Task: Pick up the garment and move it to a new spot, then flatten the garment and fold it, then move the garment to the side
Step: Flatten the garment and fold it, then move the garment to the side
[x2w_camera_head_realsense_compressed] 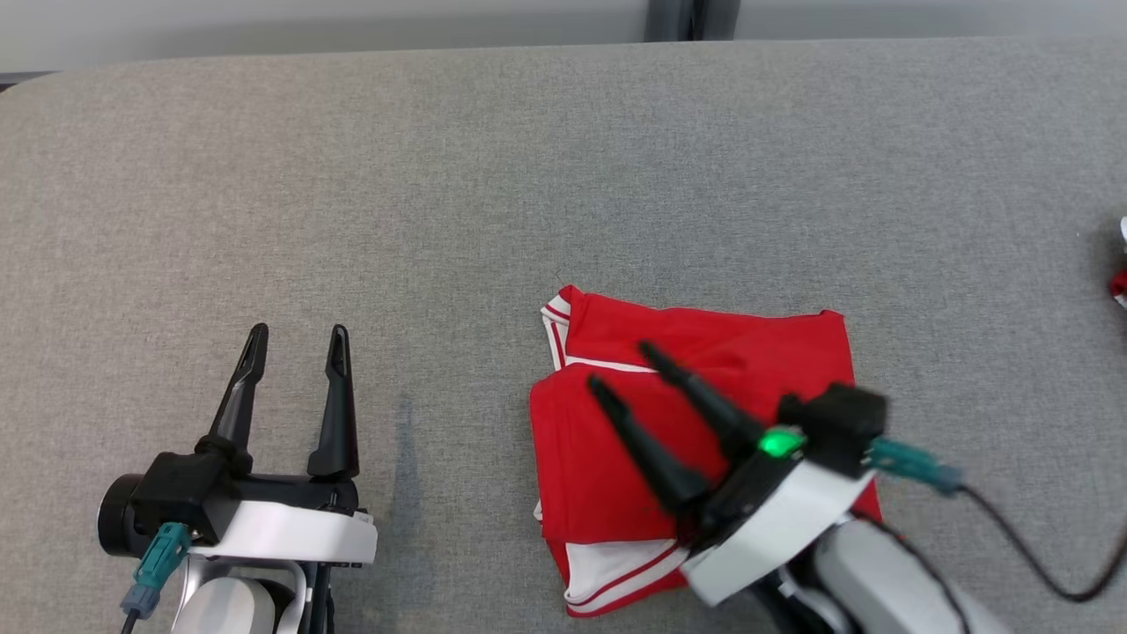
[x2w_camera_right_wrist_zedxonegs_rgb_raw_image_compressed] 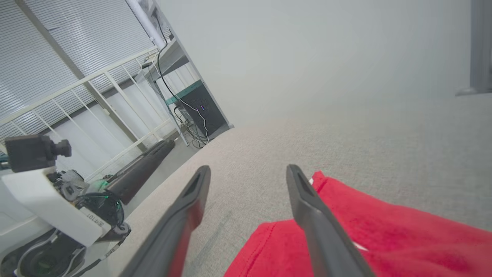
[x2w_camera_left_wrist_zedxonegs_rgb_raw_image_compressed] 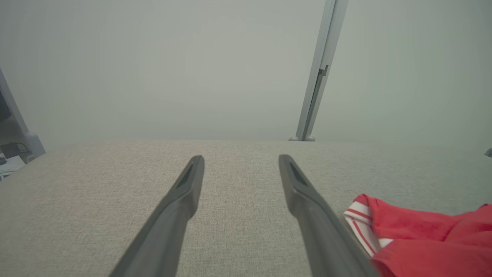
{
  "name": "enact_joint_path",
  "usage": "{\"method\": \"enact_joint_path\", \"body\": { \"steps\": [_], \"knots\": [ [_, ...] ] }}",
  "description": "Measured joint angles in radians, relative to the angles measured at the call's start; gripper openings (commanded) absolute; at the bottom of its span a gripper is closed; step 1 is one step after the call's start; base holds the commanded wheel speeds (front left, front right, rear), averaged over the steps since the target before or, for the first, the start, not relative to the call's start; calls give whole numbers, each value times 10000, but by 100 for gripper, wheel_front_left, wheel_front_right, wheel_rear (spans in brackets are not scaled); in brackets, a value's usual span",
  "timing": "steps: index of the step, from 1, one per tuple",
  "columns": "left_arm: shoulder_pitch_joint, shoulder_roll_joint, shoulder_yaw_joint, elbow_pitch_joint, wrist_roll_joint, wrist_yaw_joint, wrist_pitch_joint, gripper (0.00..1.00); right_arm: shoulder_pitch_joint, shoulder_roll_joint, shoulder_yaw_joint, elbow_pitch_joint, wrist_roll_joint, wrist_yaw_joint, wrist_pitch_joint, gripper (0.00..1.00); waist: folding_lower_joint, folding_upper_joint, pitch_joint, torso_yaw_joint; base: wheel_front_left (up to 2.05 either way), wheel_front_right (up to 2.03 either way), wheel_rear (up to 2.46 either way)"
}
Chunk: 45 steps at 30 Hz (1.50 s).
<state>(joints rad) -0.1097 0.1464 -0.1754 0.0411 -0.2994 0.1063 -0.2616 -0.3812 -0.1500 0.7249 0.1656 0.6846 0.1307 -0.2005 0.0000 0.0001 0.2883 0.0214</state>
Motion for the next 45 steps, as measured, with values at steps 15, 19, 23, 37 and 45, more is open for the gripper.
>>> {"method": "enact_joint_path", "body": {
  "steps": [15, 19, 23, 37, 45],
  "knots": [
    [93, 144, 213, -36, 140, 81, 0, 100, 1444, -1099, -5685, -1139, -2686, 0, -569, 100, 0, 0, -291, -280, 0, 0, 0],
    [222, 238, 311, -111, 176, 144, 0, 100, 2134, -1068, -6636, -982, -3216, 0, -573, 100, 0, 0, -388, -320, 0, 0, 0],
    [347, 282, 368, -194, 228, 201, 0, 100, 2668, -1001, -7074, -825, -3428, 0, -585, 100, 0, 0, -520, -364, 0, 0, 0],
    [659, 349, 307, -226, 280, 355, 6, 100, 3002, -849, -7131, -759, -3545, 0, -575, 100, 0, 0, -857, -410, 0, 0, 0],
    [883, 500, 282, -178, 382, 458, 50, 100, 3214, -809, -7072, -773, -3743, 0, -426, 100, 0, 0, -1210, -430, 0, 0, 0]
  ]
}}
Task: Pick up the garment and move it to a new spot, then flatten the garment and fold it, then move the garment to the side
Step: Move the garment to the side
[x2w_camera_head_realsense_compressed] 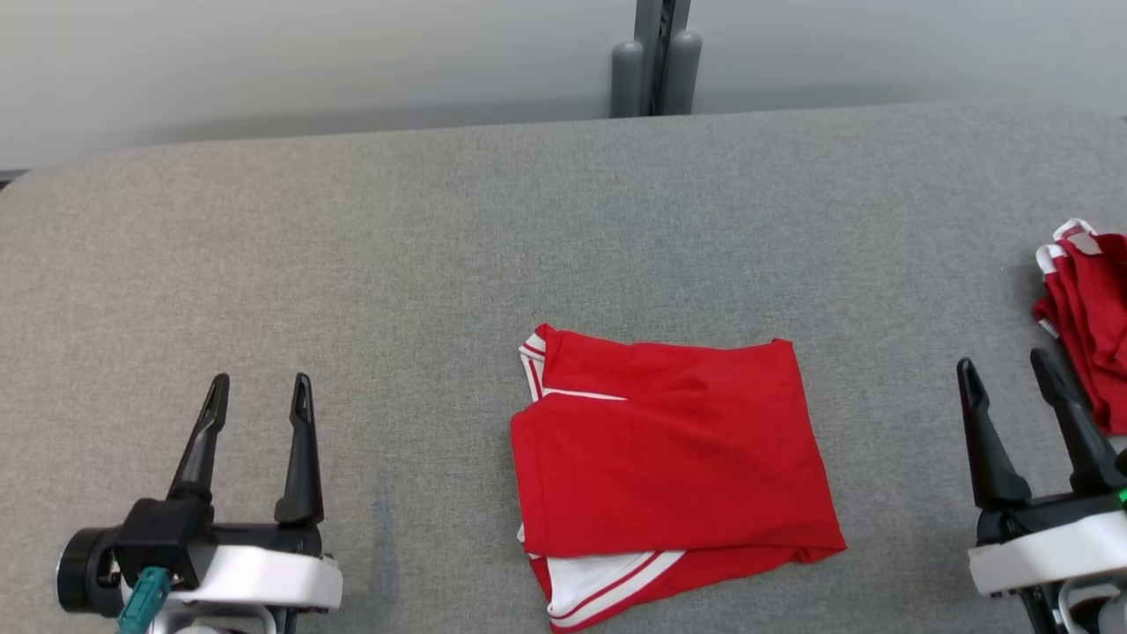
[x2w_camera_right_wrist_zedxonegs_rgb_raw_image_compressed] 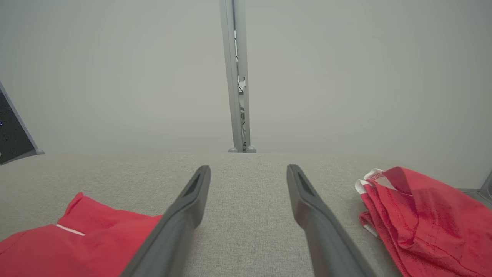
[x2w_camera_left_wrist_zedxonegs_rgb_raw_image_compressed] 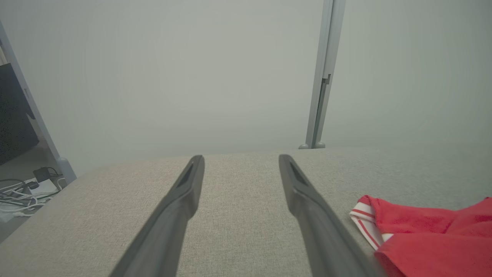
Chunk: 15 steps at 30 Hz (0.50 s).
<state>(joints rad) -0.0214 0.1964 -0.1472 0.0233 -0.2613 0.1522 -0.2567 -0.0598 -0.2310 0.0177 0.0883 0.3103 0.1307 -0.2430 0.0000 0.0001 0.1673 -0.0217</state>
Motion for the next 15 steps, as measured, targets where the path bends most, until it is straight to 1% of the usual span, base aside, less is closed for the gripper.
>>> {"method": "enact_joint_path", "body": {
  "steps": [15],
  "knots": [
    [798, 98, -265, 107, -31, 31, 276, 100, 1018, 77, 42, -167, -132, 0, 405, 100, 0, 0, -1110, -56, 0, 0, 0]
  ]
}}
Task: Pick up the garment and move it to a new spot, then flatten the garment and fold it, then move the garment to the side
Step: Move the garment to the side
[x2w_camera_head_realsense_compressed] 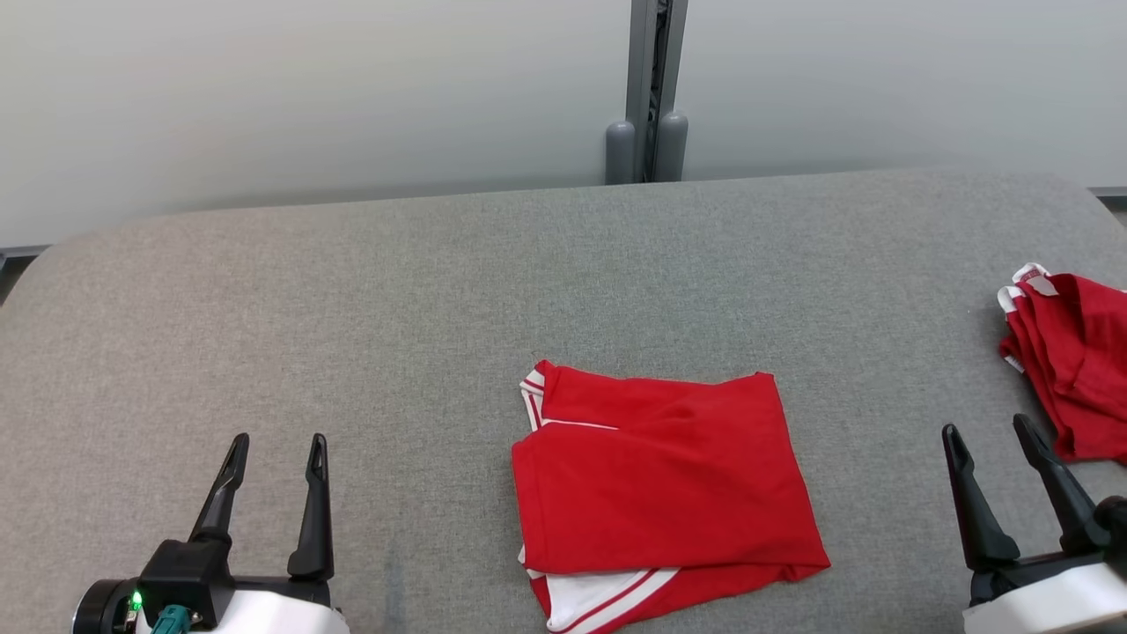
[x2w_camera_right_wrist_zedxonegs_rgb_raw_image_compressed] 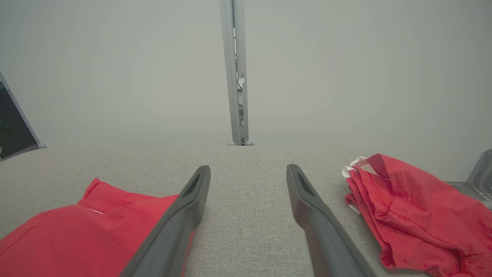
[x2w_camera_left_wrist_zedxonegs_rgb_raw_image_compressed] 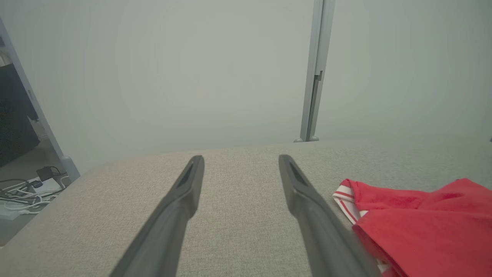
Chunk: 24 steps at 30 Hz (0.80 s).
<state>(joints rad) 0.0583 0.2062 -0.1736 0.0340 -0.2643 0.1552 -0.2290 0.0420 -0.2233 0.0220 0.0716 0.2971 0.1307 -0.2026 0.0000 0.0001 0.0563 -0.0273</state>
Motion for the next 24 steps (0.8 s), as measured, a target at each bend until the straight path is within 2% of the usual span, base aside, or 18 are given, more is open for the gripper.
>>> {"method": "enact_joint_path", "body": {
  "steps": [10, 24],
  "knots": [
    [463, 84, 21, 58, -111, 132, 148, 100, 492, -13, -115, -405, -236, 0, 244, 100, 0, 0, -445, 31, 0, 0, 0],
    [584, 67, 8, 196, -353, 174, 171, 100, 653, 169, -282, -731, -73, 0, 368, 100, 0, 0, -456, 33, 0, 0, 0]
  ]
}}
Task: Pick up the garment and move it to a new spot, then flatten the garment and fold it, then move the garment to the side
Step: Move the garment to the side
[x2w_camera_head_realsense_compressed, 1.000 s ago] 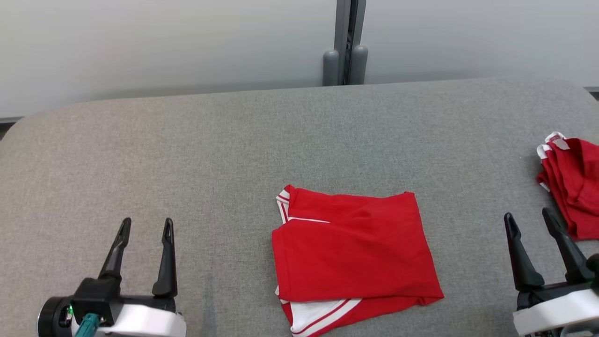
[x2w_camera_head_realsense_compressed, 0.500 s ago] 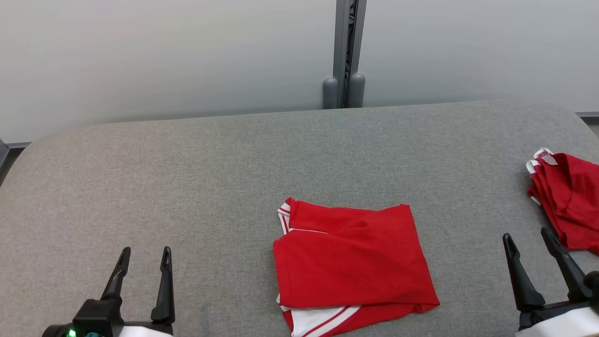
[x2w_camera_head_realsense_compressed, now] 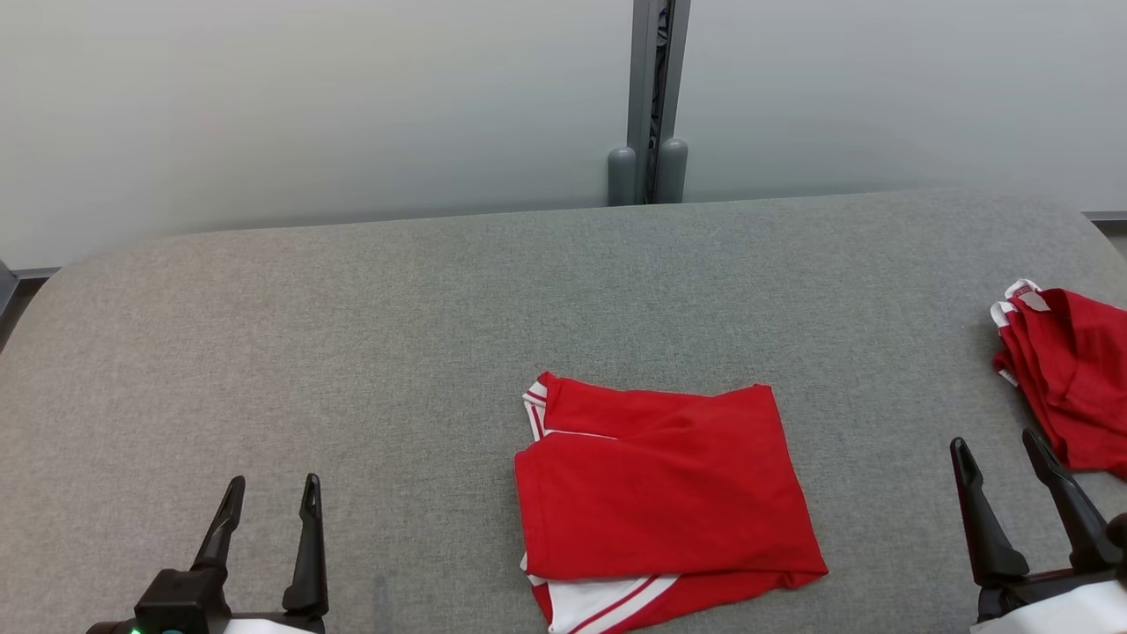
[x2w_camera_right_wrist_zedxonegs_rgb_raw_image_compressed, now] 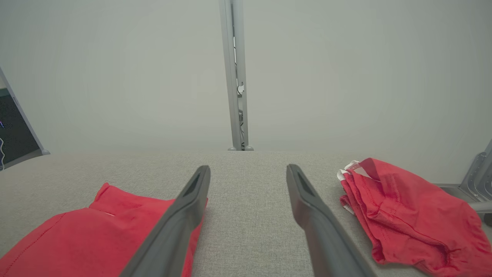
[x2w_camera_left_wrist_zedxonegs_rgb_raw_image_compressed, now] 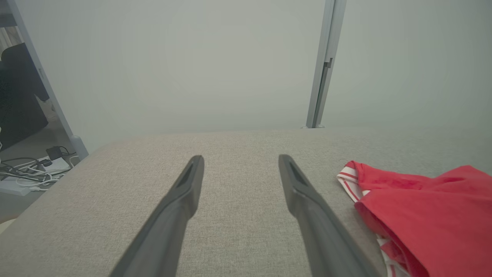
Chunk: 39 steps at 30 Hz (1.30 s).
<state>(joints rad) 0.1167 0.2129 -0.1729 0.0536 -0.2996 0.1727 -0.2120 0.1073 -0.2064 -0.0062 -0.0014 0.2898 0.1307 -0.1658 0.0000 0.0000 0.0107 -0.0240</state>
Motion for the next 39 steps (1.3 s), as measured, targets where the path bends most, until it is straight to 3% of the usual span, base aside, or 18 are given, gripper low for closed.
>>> {"method": "enact_joint_path", "body": {
  "steps": [19, 39],
  "knots": [
    [-413, 36, -105, 94, -102, -29, -88, 100, -475, -19, 192, 608, 341, 0, -44, 100, 0, 0, 378, 175, 0, 0, 0],
    [-2052, -215, -232, 456, -75, -366, -453, 100, -3126, -257, 3413, 4922, 2128, 0, -456, 100, -1, 0, 2289, 1069, 0, 0, 0]
  ]
}}
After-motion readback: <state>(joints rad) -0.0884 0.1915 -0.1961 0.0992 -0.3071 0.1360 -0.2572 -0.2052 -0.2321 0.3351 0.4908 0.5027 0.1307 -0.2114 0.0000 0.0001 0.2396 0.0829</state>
